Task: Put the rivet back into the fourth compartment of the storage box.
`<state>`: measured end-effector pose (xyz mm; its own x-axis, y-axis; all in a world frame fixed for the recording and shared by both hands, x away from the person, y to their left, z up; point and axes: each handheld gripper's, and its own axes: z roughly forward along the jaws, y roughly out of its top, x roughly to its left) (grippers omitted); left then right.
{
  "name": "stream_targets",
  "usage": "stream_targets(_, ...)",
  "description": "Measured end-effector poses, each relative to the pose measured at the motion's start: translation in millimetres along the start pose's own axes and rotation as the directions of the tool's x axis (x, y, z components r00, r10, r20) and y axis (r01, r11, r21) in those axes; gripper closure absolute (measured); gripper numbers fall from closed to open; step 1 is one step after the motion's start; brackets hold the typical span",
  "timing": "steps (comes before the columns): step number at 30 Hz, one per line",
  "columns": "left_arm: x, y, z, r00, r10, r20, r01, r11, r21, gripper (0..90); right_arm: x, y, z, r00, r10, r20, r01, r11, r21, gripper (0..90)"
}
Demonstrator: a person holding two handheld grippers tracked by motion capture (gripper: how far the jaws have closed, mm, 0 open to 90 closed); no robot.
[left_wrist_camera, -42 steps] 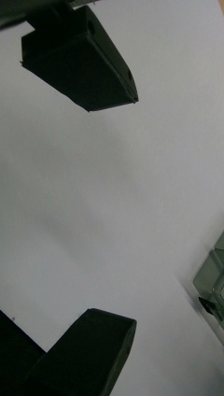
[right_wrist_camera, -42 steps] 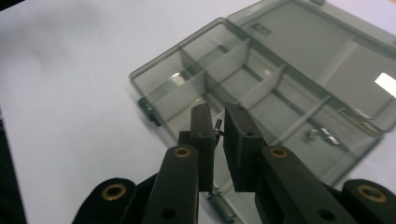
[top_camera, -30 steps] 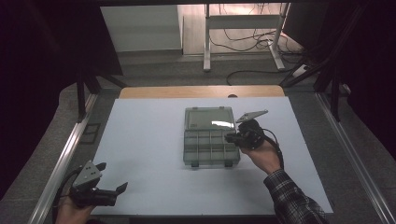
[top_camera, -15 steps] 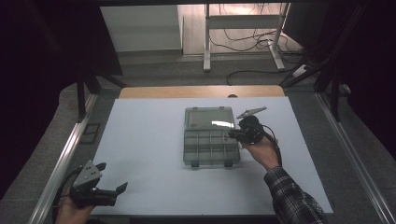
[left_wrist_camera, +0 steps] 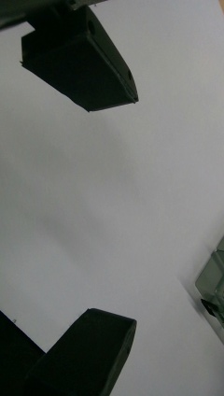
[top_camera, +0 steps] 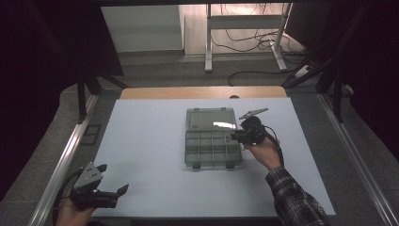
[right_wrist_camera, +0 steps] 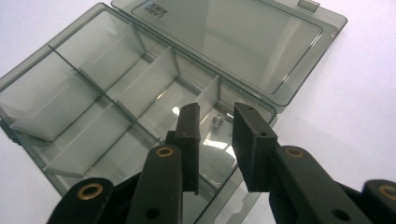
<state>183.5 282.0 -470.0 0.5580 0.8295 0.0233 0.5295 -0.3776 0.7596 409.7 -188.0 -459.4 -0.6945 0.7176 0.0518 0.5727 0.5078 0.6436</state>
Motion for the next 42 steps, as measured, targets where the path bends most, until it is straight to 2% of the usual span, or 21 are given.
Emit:
stream_targets(4,0.3,-0.1,-0.6,1.0,-0.002,0.001,0.002,1.0,-0.004,0.0,3.7,-0.5,-3.0,1.0,-0.005,0.001,0.005,1.0,-0.006,66.0)
stream_targets(15,0.2,0.0,-0.5,1.0,0.001,0.003,-0.001,1.0,-0.003,0.0,8.4,-7.4,-15.2,0.9999,-0.011,0.004,0.011,0.999,-0.036,48.0)
stream_targets(21,-0.1,0.1,0.0,1.0,0.002,0.005,-0.002,1.0,0.0,0.0,11.9,-9.4,-20.5,0.9999,-0.011,-0.005,0.01,0.999,-0.05,42.5)
stream_targets(32,-0.4,0.2,0.0,1.0,0.0,0.008,0.0,1.0,0.003,0.0,22.9,-14.6,-31.4,0.9989,-0.047,-0.005,0.046,0.996,-0.075,33.7)
stream_targets(42,-0.4,0.3,0.0,0.9999,-0.006,0.012,0.006,1.0,0.003,0.0,26.2,-28.9,-42.1,0.9975,-0.071,0.007,0.071,0.995,-0.069,28.2)
